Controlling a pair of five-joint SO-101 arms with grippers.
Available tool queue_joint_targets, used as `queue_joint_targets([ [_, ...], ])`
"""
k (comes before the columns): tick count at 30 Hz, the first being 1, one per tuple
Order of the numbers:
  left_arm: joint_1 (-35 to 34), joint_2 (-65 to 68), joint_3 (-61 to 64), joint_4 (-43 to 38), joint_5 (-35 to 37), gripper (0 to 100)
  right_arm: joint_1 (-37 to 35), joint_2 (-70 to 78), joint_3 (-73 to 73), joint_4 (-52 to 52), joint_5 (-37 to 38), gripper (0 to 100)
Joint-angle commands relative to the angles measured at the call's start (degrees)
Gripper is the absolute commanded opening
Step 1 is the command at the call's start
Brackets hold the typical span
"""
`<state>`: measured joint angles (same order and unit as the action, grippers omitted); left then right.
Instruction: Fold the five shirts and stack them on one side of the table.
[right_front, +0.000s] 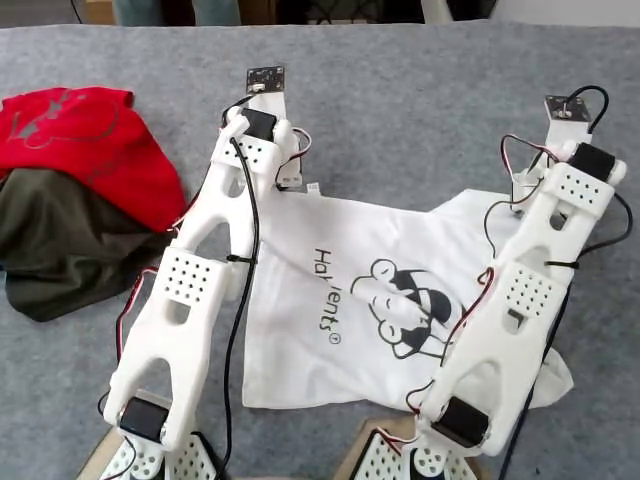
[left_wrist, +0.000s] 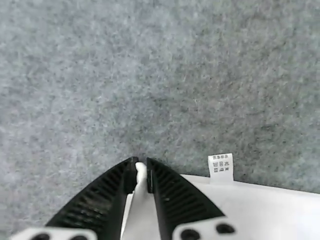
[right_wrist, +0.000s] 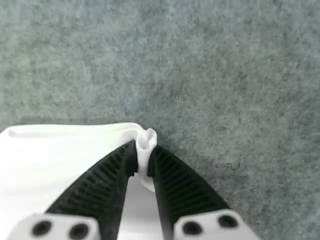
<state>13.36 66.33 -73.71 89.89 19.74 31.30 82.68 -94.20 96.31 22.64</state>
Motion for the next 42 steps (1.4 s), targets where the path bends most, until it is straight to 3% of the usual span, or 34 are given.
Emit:
queue_joint_targets([
  [1, -0.4, -1.58, -3.3, 0.0, -0.62, 3, 2.81, -0.22, -1.19, -1.67, -0.09, 1.4],
  [9, 0.13, -5.01, -15.96, 8.53, -0.79, 3, 1.41, -1.89, -1.71, -0.18, 0.0, 1.3],
  [14, -0.4, -11.96, -20.7, 11.08, -5.54, 3, -2.64, -14.46, -1.54, 3.69, -0.53, 1.3],
  [24, -1.8, -46.95, 4.97, 11.16, -5.98, 3, -9.23, -51.56, -1.45, 4.4, -0.53, 1.3],
  [30, -3.91, -66.9, 19.03, 11.16, -9.23, 3, -10.99, -69.23, -1.01, -1.23, -0.62, 1.3],
  [42, -9.54, -99.96, 36.62, 11.16, -11.16, 3, -15.12, -87.34, -0.92, -11.78, -0.09, 1.3],
])
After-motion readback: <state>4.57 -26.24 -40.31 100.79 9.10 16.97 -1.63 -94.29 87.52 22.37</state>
